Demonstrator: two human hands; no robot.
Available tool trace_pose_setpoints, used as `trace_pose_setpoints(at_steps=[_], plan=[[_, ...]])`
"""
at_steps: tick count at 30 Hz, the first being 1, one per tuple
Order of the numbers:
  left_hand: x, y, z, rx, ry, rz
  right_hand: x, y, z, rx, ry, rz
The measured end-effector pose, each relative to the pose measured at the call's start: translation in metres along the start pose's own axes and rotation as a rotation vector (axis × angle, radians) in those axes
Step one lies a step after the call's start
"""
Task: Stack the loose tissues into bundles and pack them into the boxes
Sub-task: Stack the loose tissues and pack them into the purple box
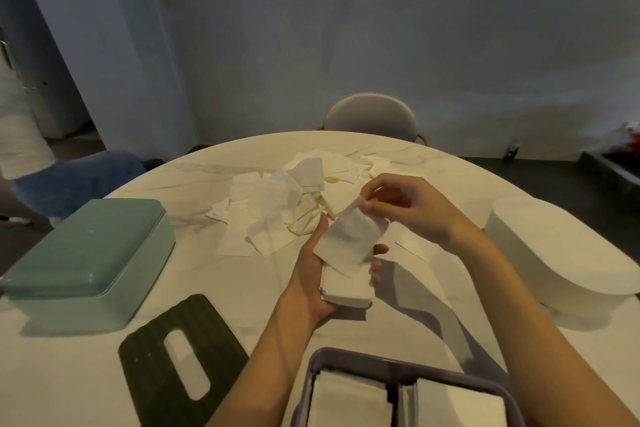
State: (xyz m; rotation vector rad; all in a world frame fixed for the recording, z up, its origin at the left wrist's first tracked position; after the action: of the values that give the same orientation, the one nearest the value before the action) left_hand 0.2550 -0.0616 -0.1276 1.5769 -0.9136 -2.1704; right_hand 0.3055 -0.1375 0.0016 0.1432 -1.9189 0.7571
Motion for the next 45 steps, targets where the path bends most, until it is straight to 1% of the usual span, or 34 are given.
trace_pose_setpoints(at_steps=[1,3,4,6,7,9,10,11,14,16,18,19,23,25,29,30,33,34,36,39,40,43,45], plan=[[-0.002,0.001,-0.002,0.026,0.017,-0.044,0.003,0.001,0.003,0.051,0.014,-0.076],[0.003,-0.014,-0.003,-0.059,-0.001,-0.081,0.009,0.007,0.011,0.159,0.030,-0.195],[0.003,-0.016,0.001,-0.082,0.012,-0.099,0.009,0.011,0.013,0.198,0.042,-0.210],[0.007,-0.010,0.002,-0.008,-0.018,-0.073,0.001,0.020,0.013,0.234,0.075,-0.133],[0.006,-0.015,-0.003,-0.024,-0.018,-0.075,-0.004,0.025,0.010,0.239,0.084,-0.057],[0.008,-0.008,-0.001,0.010,-0.050,-0.082,-0.015,0.031,0.006,0.229,0.081,0.093],[0.011,0.000,0.001,0.073,-0.083,-0.067,-0.018,0.032,0.004,0.212,0.073,0.140],[0.010,0.004,0.004,0.100,-0.074,-0.087,-0.020,0.032,0.001,0.192,0.061,0.167],[0.007,0.007,0.010,0.108,-0.032,-0.164,-0.022,0.031,0.000,0.185,0.054,0.201],[0.003,0.013,0.015,0.118,-0.007,-0.216,-0.025,0.035,0.003,0.243,0.092,0.242],[0.002,0.016,0.018,0.094,0.007,-0.303,-0.027,0.039,0.008,0.306,0.109,0.282],[0.001,0.016,0.021,0.076,0.014,-0.342,-0.027,0.038,0.011,0.310,0.107,0.289],[-0.003,0.008,0.033,0.082,-0.026,-0.333,-0.025,0.022,0.021,0.194,0.075,0.265],[-0.013,-0.002,0.039,0.031,0.023,-0.346,-0.024,0.016,0.030,0.139,0.066,0.210],[-0.034,-0.017,0.047,-0.233,0.221,-0.664,-0.035,0.005,0.051,-0.042,0.035,0.115],[-0.037,-0.017,0.049,-0.270,0.269,-0.714,-0.039,0.006,0.057,-0.078,0.016,0.092],[-0.038,-0.009,0.052,-0.300,0.357,-0.825,-0.043,0.016,0.075,-0.137,-0.045,0.018],[-0.036,-0.008,0.051,-0.290,0.376,-0.830,-0.042,0.020,0.079,-0.129,-0.071,0.022],[-0.032,-0.007,0.049,-0.304,0.391,-0.741,-0.047,0.027,0.084,-0.086,-0.094,0.082],[-0.033,-0.013,0.050,-0.428,0.437,-0.608,-0.053,0.035,0.087,-0.055,-0.093,0.243],[-0.033,-0.016,0.048,-0.464,0.452,-0.590,-0.053,0.035,0.087,-0.063,-0.098,0.259],[-0.035,-0.021,0.046,-0.549,0.499,-0.622,-0.049,0.035,0.088,-0.126,-0.116,0.185],[-0.035,-0.025,0.044,-0.603,0.510,-0.643,-0.050,0.036,0.091,-0.204,-0.070,0.033]])
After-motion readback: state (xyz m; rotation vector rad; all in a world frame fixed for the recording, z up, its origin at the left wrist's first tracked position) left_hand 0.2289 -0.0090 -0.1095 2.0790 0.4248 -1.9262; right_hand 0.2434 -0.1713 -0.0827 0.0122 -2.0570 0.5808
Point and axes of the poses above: each hand's wrist, its own z-axis away from the middle knuckle, its own y-axis out of the palm, x = y × z, the point moved 10 cm from there along -z, towards the middle knuckle, and after that the axes turned 7 degrees about -z, right-handed, at the moved point
